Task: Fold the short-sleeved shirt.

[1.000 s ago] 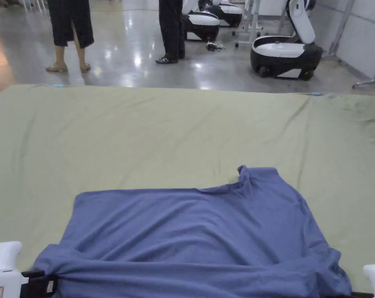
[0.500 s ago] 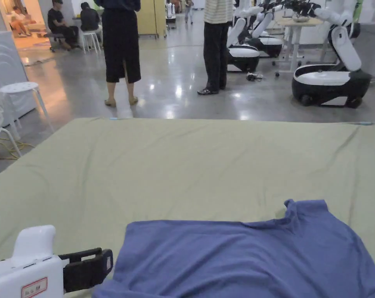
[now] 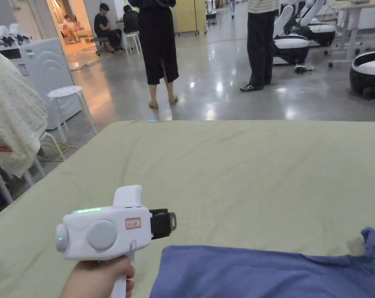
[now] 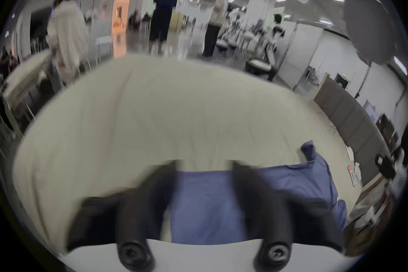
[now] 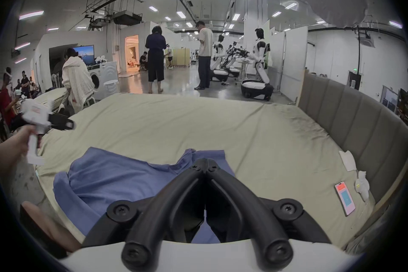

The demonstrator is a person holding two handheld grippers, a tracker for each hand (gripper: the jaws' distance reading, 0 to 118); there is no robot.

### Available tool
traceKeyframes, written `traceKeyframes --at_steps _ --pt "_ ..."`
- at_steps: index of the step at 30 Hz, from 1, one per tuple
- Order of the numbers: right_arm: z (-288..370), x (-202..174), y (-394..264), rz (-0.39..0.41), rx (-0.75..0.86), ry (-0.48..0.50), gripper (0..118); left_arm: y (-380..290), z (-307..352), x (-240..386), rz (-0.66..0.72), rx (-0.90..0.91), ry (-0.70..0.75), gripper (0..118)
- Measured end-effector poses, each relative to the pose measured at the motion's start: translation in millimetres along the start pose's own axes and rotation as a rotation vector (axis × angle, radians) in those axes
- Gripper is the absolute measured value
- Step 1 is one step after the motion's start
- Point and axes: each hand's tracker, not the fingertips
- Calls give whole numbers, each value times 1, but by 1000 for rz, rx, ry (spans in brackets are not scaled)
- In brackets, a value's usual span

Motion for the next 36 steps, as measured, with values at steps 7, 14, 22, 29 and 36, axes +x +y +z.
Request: traceKeyframes --at_steps 7,14,22,29,36 --pt "-44 1 -18 46 -98 37 1 -36 -107 -18 43 -236 146 93" --pt "-103 24 -27 29 -170 -4 1 -48 -85 5 -31 -167 172 0" --pt "-231 72 -29 -54 -470 -63 105 -32 -51 5 -72 -83 105 0" --pt "-294 81 -80 -94 -659 -58 58 -39 -51 4 -105 -107 111 0" --pt "-244 80 -57 -165 -483 -61 2 -40 -21 2 -106 -106 77 0"
